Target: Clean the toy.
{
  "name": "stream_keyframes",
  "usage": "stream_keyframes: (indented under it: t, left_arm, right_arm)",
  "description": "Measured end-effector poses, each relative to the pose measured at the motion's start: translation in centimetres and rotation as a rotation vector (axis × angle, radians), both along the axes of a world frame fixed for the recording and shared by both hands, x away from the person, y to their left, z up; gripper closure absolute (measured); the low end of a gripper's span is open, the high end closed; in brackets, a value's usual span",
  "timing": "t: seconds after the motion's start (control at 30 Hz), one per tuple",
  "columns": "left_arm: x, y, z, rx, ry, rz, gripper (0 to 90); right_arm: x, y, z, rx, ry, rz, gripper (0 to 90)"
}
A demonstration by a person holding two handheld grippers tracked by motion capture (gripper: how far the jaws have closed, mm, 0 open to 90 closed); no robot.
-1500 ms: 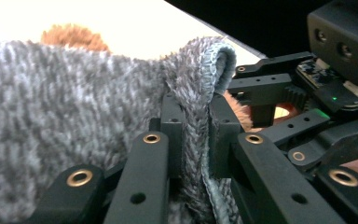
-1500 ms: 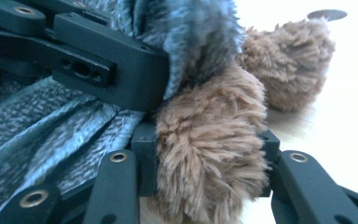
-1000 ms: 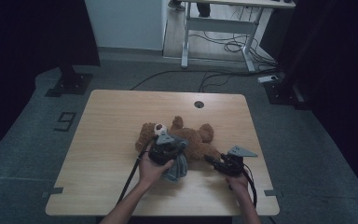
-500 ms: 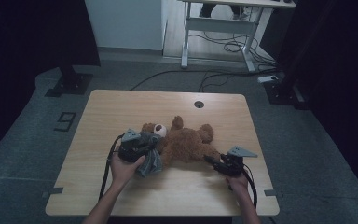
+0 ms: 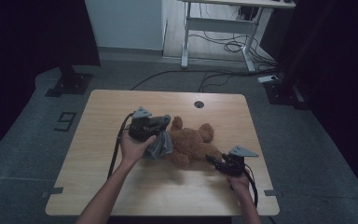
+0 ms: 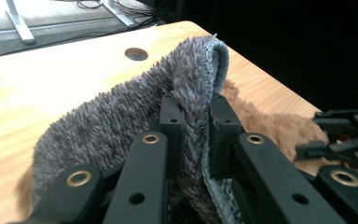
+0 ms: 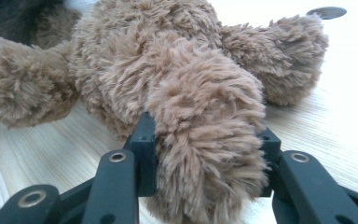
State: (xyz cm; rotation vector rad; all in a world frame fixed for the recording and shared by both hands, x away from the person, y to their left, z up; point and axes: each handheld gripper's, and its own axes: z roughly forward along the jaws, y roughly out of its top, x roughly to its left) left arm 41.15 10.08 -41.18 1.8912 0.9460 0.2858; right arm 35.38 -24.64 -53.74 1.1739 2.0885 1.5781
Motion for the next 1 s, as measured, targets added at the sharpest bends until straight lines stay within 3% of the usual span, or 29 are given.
stream_keyframes:
  t: [0.03, 0.07, 0.1, 0.13, 0.17, 0.27, 0.3, 0.4, 0.43, 0.57, 0.63, 0.73, 0.8, 0.9, 1.0]
  left_arm:
    - [1.0, -1.2, -0.4, 0.024, 0.023, -0.008, 78.5]
    - [1.0, -1.2, -0.4, 0.024, 0.023, -0.008, 78.4]
    - [1.7, -1.9, -1.3, 0.050, 0.063, -0.008, 78.3]
    - [1.7, -1.9, -1.3, 0.050, 0.063, -0.008, 78.4]
    - [2.2, -2.2, -2.6, 0.069, 0.101, -0.012, 78.3]
    - [2.3, -2.1, -4.0, 0.059, 0.148, -0.037, 78.1]
    - [2.0, -1.9, -4.6, 0.039, 0.148, -0.042, 78.4]
    - [1.3, -1.7, -4.8, 0.034, 0.135, -0.043, 78.7]
    - [0.6, -1.7, -5.0, 0.045, 0.122, -0.048, 78.8]
    - [-1.0, -1.9, -5.6, 0.046, 0.092, -0.066, 79.1]
    - [-1.8, -2.0, -5.8, 0.053, 0.073, -0.076, 79.2]
    - [-2.6, -2.1, -6.1, 0.061, 0.055, -0.082, 79.3]
    - [-3.4, -2.1, -6.3, 0.062, 0.043, -0.089, 79.4]
    - [-3.9, -2.0, -6.4, 0.060, 0.047, -0.095, 79.4]
    - [-4.4, -1.9, -6.5, 0.056, 0.051, -0.092, 79.4]
  right_arm:
    - [0.1, -0.3, 0.0, -0.006, 0.007, -0.011, 56.7]
    - [0.1, -0.4, 0.0, -0.008, 0.008, -0.015, 56.6]
    - [0.1, -0.6, -0.1, -0.006, 0.012, -0.022, 56.5]
    - [0.2, -0.7, -0.1, -0.003, 0.017, -0.025, 56.5]
    - [0.2, -0.9, -0.1, -0.001, 0.023, -0.026, 56.2]
    - [0.2, -1.1, -0.1, 0.000, 0.022, -0.023, 55.7]
    - [0.1, -0.9, -0.1, -0.006, 0.023, -0.018, 54.1]
    - [0.0, -0.6, 0.1, -0.020, 0.015, -0.025, 50.0]
    - [-0.3, -0.5, 0.5, -0.047, -0.002, -0.050, 41.4]
    - [-0.8, -0.6, 2.2, 0.011, -0.009, -0.080, 28.2]
    - [-0.8, -0.5, 2.9, 0.003, -0.026, -0.089, 24.8]
    - [-0.6, -0.2, 3.4, -0.004, -0.032, -0.081, 23.3]
    - [0.2, 0.7, 3.4, 0.000, -0.007, -0.050, 22.1]
    - [0.7, 2.3, 2.3, -0.057, 0.033, 0.007, 22.7]
    - [0.7, 2.5, 1.5, -0.019, 0.052, 0.033, 28.4]
